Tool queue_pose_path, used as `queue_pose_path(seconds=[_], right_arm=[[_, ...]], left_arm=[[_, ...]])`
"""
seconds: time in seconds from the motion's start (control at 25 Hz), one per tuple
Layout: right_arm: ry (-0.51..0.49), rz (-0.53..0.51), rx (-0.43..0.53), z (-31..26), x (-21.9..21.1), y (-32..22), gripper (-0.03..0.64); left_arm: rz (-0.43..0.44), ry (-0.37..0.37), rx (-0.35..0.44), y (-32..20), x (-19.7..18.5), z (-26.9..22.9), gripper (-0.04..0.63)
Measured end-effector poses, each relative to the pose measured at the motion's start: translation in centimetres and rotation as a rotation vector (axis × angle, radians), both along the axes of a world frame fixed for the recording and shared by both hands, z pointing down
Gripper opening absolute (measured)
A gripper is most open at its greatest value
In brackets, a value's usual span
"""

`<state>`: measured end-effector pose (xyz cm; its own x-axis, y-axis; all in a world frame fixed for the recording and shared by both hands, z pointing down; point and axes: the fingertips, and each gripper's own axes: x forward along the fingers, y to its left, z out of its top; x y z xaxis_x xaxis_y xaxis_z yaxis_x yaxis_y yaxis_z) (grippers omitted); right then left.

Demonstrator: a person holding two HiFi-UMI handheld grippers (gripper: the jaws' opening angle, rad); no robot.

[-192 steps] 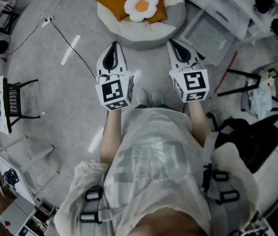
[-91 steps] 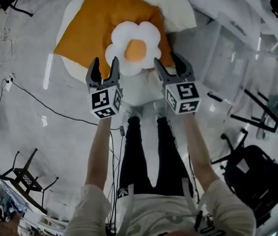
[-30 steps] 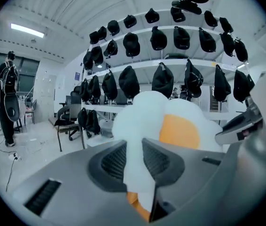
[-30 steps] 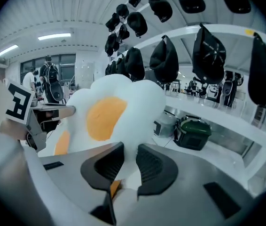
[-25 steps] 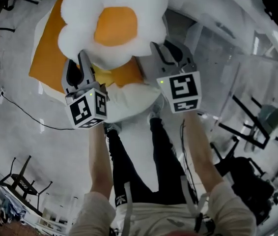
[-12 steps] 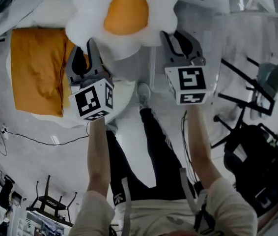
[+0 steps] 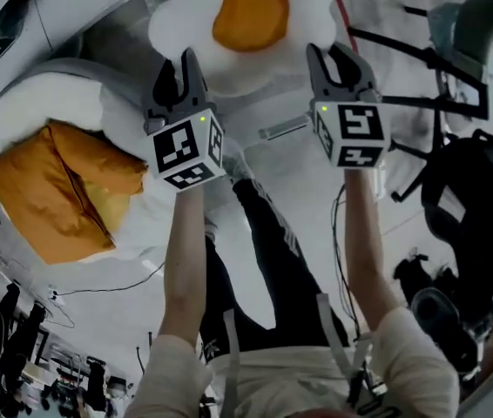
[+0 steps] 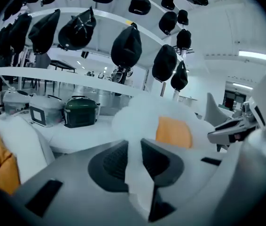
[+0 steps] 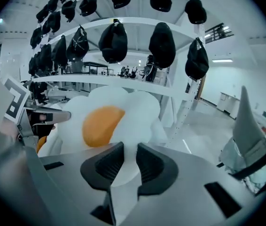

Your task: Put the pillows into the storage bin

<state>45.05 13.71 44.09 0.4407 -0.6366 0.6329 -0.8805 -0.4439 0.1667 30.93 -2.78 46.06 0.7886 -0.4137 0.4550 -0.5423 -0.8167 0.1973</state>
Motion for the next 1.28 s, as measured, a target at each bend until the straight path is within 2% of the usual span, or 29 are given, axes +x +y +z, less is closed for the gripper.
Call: queue_pose_path(seconds=[0.08,0.2,0.28,0.32,0.36,0.4,0.52,0.72,1.04,1.16,1.28], right_arm=[[-0.017,0.025,-0.002,0.5,0.7,1.6,0.081],[-0.073,0.074,0.052,0.8,1.3,2.6,0.081],[-0.098,0.13,0.103,0.6,1.9,3.0,0.089],[-0.094,0.167,0.135,0.4,2.4,3.2,0.123],[-0.083,0.2,0.168,0.1,2.8,3.2,0.2],[-0.072,0.22,0.198,-0.3,3.0,3.2,0.286],[-0.078,0.202,0.233,-0.8,2.7,2.4,0.288],[-0.078,0.117,0.198,-0.6,0.8,0.2,0.288],[-0.071,-0.022,0.198,-1.7,-4.2,-4.7,0.287],[-0.082,-0.118,0.207,-2.2,-8.4,-8.2,0.287],[-0.096,-0.242,0.206,-2.5,-14.6,-12.5,0.287]], left_arm=[[0.02,-0.014,-0.007,1.2,1.2,0.7,0.074],[0.037,-0.021,-0.013,2.1,2.3,1.2,0.075],[0.053,-0.015,-0.037,2.4,2.8,1.7,0.115],[0.047,-0.018,-0.056,2.4,2.8,2.0,0.165],[0.032,-0.026,-0.069,2.1,2.7,2.3,0.25],[0.018,-0.034,-0.068,1.9,2.6,2.4,0.268],[0.017,-0.043,-0.042,1.9,2.2,2.0,0.268],[-0.018,-0.039,-0.065,1.3,0.2,2.1,0.268],[-0.154,-0.038,-0.072,-1.8,-7.2,1.6,0.268],[-0.252,-0.034,-0.067,-4.0,-12.7,1.1,0.268],[-0.361,-0.03,-0.078,-6.2,-20.0,1.0,0.268]])
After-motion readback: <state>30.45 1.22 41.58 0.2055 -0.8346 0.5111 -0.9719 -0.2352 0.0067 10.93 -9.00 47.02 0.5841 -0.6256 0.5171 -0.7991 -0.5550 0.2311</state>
